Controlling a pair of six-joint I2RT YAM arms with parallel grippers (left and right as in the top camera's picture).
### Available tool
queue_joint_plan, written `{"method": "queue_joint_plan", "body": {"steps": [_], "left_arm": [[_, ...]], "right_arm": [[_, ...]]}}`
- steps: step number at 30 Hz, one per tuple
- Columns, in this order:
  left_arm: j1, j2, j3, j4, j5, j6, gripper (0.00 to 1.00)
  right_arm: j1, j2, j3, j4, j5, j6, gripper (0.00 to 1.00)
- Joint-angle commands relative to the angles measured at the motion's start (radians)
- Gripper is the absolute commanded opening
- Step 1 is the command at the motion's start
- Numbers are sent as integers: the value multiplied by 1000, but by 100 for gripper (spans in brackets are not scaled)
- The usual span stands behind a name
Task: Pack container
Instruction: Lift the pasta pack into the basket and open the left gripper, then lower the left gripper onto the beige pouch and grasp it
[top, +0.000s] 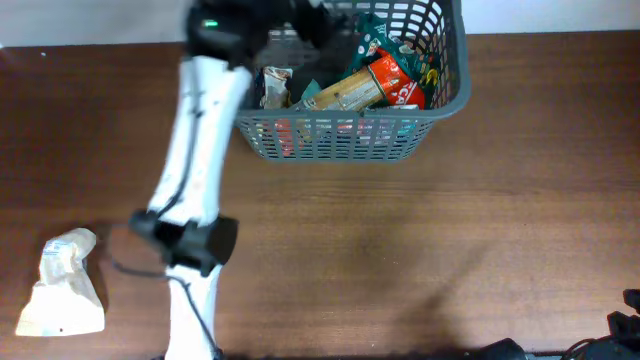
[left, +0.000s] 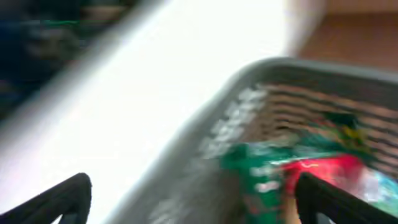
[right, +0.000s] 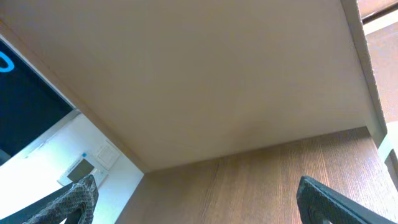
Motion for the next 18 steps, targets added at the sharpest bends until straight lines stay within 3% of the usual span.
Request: {"method": "queue_joint_plan", "body": {"steps": [1,4,10,14,18], "left_arm": [[107,-138,52,-113,-473,-111,95],[195,-138,51,-327,-597,-189,95],[427,-135,-1,-667,-598,-324,95],[579,-171,-15,-772,-531,-418,92],[667,-297,-92,-772,-500,-413,91]], "right_arm": [[7,-8,10,0,12,0,99],[7,-8,10,0,12,0,99],[7,-8,10,0,12,0,99],[7,-8,10,0,12,0,99],[7,-8,10,0,12,0,99]]}}
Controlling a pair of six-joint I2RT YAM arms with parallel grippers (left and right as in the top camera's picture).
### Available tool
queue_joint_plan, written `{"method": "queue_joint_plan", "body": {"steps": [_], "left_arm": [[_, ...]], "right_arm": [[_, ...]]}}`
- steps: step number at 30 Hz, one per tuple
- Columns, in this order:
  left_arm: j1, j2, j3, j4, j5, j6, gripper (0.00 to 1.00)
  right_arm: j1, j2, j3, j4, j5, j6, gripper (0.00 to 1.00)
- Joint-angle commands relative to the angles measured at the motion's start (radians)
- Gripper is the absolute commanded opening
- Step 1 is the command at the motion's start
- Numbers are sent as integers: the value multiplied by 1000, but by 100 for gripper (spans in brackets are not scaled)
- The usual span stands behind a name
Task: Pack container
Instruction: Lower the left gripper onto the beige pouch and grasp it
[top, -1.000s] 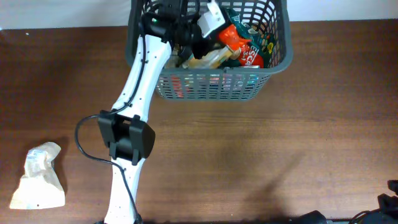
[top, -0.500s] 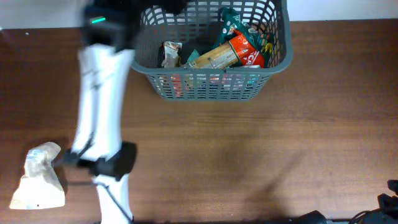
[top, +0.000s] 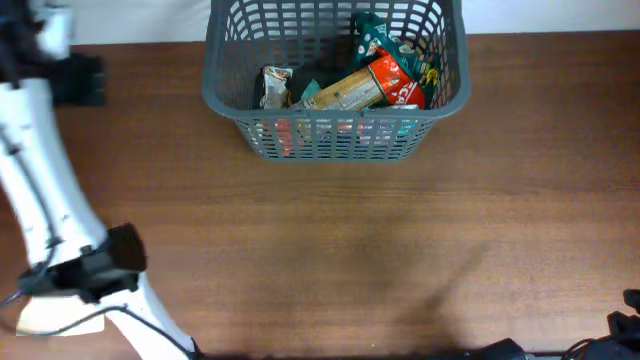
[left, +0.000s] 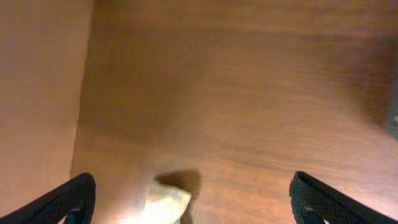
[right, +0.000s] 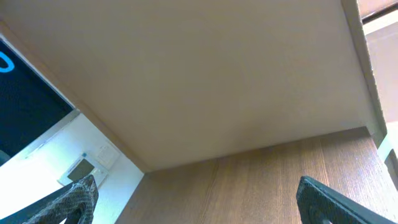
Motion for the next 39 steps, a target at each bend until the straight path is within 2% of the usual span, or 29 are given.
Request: {"method": "queue_joint_plan", "body": {"steps": [1,8,10,15,16,18,23,29,33,39], "left_arm": [[75,-208,-72,-4,21,-57,92],[162,-566,-360,-4,2,-61,92],[164,-698,-531,-4,-55,-59,93],[164,-894,-882,15,-57,14,98],[164,-962,-1020,35,-58,30,100],[164,-1036,-1171,69,-57,45,100],[164,-1167,-1452,154,-58,50,100],[148,-1315,-1656,249,-89,229,100],[176,-1358,-1765,254,-234,278,100],[195,-1356,-1955,393,-172,416,100]], "right_arm": [[8,-8,10,0,12,0,99],[8,-8,10,0,12,0,99],[8,-8,10,0,12,0,99],[8,-8,10,0,12,0,99],[8,-8,10,0,12,0,99],[8,-8,10,0,12,0,99],[8,-8,10,0,12,0,99],[8,-8,10,0,12,0,99],[8,-8,10,0,12,0,99],[8,-8,10,0,12,0,99]]}}
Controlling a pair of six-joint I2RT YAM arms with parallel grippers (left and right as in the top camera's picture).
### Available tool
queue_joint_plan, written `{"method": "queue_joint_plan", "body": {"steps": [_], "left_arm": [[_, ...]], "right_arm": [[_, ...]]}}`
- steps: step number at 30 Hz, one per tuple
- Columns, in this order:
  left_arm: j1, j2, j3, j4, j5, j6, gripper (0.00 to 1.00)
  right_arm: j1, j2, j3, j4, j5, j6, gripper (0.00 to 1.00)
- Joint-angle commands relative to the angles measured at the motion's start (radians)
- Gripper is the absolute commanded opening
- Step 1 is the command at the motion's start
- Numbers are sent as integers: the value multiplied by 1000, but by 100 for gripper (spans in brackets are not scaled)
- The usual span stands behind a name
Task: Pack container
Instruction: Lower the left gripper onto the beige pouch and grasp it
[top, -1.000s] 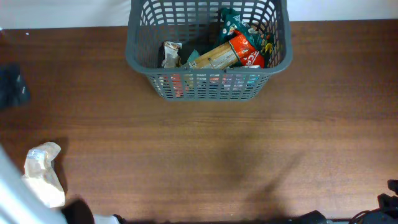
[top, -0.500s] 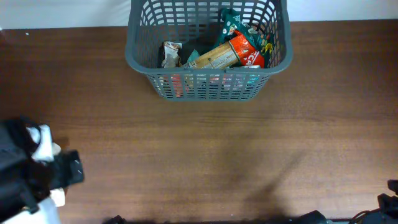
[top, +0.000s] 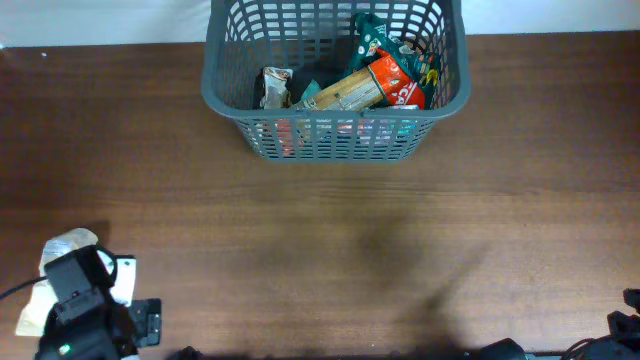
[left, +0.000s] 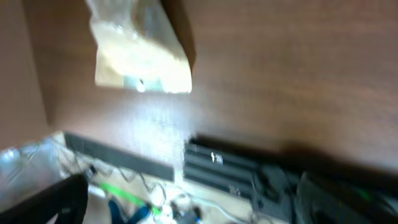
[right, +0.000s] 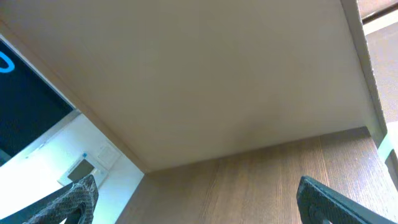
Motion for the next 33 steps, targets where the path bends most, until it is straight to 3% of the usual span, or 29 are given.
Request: {"method": "queue_joint_plan", "body": {"steps": [1,6,11,16,25,30,33], "left_arm": [[13,0,-109,92,0,121,100],[80,3,-170,224,5,180,100],[266,49,-173,392,116,244,100],[370,119,-173,520,202,261,99],[440,379,-172,798,291,260,100],[472,643,-164,1000,367,257,100],[472,706,-150,1041,412,249,100]], "right_arm": [[7,-8,10,0,12,1,99],[7,-8,10,0,12,1,99],[7,-8,10,0,12,1,99],[7,-8,10,0,12,1,99],[7,-8,10,0,12,1,99],[7,-8,10,0,12,1,99],[7,-8,10,0,12,1,99]]}}
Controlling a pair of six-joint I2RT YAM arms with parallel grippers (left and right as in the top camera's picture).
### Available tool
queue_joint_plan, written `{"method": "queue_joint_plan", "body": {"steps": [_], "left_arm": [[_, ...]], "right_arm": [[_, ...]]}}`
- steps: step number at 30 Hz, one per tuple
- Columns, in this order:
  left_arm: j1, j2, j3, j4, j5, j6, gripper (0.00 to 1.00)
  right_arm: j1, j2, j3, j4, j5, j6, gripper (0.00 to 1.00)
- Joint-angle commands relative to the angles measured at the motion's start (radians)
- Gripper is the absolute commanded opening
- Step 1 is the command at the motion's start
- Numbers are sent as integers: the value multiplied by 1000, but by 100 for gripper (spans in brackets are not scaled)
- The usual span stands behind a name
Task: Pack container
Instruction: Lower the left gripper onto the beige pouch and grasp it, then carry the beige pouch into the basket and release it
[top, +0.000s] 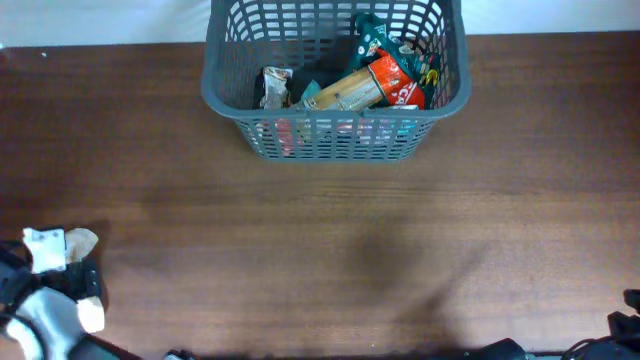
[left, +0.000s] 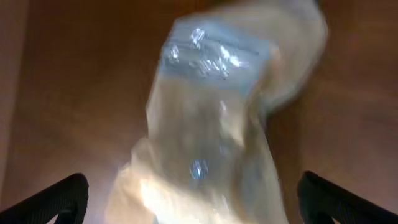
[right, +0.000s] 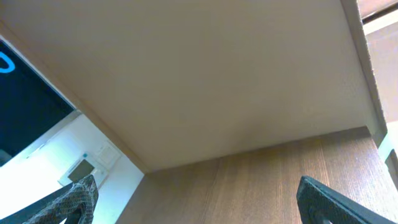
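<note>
A pale, partly clear plastic bag (left: 211, 124) fills the left wrist view. It lies on the brown table at the front left, and only its ends (top: 82, 240) show beside the arm in the overhead view. My left gripper (left: 194, 208) is open, low over the bag, its fingers (left: 65, 193) wide on either side. The grey mesh basket (top: 335, 140) stands at the back centre and holds a red packet (top: 395, 80), a green packet (top: 372, 35) and a tan packet (top: 340, 95). My right gripper (right: 196, 205) is open with nothing between its fingers, at the table's front right corner (top: 628, 318).
The table's left and front edges run close to the bag. The right wrist view shows only a beige panel (right: 205, 81) and wood grain. Brown tabletop (top: 340, 250) lies between bag and basket.
My left gripper has shifted left from beside the bag to right over it. The bag now fills its view between the open fingers. The right arm has not moved.
My left arm first reached over the basket with its gripper open. Then it stood at the table's far left with the bag small below it. Then it was at the front left beside the bag, and now it is close over the bag.
</note>
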Motion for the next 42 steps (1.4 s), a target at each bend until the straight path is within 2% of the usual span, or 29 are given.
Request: {"method": "queue_joint_plan", "body": {"steps": [1,8,11,13,14,15,18,26,32,38,42], "left_arm": [[7,109,18,47,88,-16,100],[20,251,49,132,169,-35,99],[20,299,54,154,192,-45,89],[20,316,54,164,192,-45,71],[20,318,54,169,192,-45,57],[20,318,55,174,192,-45,38],[20,318,59,180,192,-45,4],[-9,249,151,151,271,-59,1],[-107,183,411,107,382,-260,2],[-374,174,659,30,408,-282,2],[-608,174,730,129,332,-281,2]], "right_arm": [[7,-6,10,0,12,1,99],[7,-6,10,0,12,1,99],[7,-6,10,0,12,1,99],[7,-6,10,0,12,1,99],[7,-6,10,0,12,1,99],[7,-6,10,0,12,1,99],[7,-6,10,0,12,1,99],[7,-6,10,0,12,1,99],[7,-6,10,0,12,1,99],[7,-6,10,0,12,1,99],[7,-6,10,0,12,1,99]]}}
